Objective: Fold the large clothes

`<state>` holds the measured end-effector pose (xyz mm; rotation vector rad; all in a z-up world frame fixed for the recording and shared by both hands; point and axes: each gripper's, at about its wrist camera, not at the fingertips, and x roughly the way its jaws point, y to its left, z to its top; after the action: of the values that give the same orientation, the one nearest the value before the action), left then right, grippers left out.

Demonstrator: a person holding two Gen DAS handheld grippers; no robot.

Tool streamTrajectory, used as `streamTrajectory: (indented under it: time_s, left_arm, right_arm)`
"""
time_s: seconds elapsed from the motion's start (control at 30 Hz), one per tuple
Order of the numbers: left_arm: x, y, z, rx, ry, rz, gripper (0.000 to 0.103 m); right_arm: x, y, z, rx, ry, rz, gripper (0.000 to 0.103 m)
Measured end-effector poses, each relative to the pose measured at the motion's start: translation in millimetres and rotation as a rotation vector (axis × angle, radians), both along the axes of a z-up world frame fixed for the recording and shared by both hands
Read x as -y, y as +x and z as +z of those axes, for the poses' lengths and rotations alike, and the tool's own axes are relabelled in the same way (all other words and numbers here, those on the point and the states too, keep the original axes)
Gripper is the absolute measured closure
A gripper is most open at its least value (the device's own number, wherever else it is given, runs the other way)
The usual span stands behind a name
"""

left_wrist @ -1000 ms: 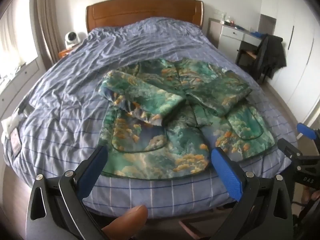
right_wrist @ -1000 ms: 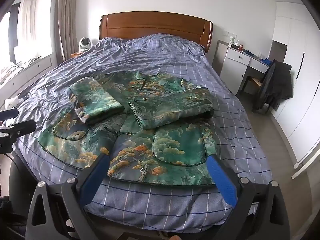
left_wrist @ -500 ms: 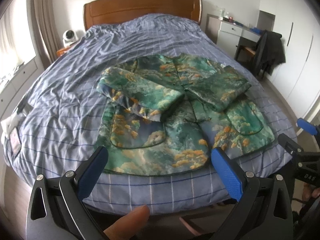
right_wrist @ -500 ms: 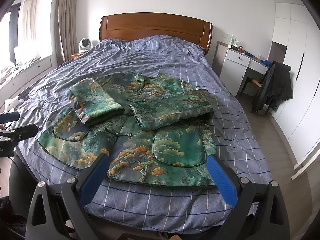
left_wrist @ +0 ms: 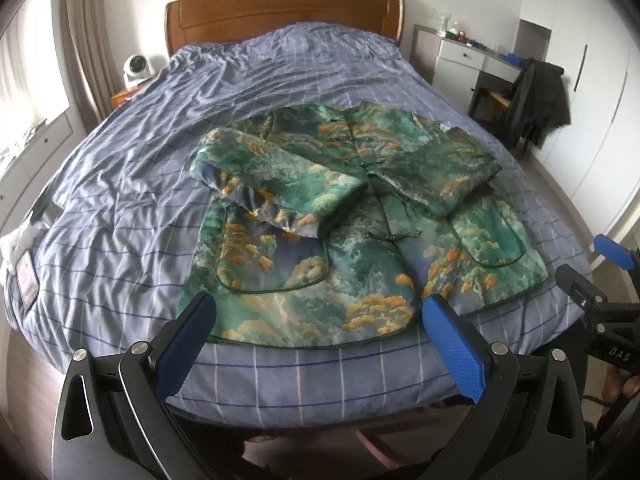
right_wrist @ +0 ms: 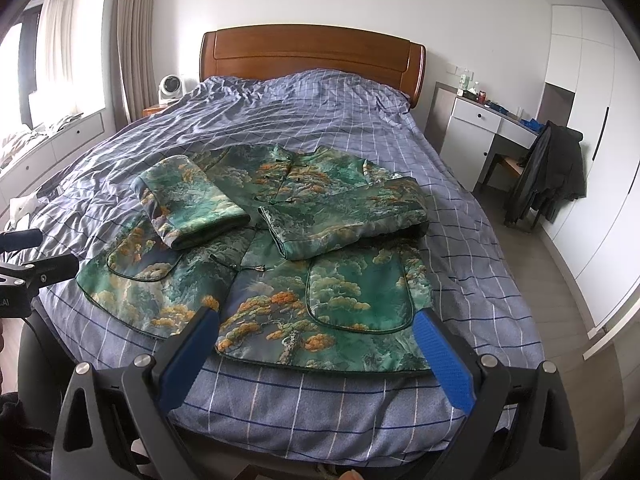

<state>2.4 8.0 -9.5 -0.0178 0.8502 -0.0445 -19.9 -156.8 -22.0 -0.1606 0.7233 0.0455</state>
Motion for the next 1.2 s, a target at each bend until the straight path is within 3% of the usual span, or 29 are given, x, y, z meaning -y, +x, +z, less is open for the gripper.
streamTrajectory:
  time_s: [1.2]
  left_arm:
    - [2.5, 0.8, -2.2, -0.020, 0.004, -0.004, 0.001]
  right_arm:
    - [-2.1, -1.9, -2.7, -0.006, 0.002, 0.000, 0.003]
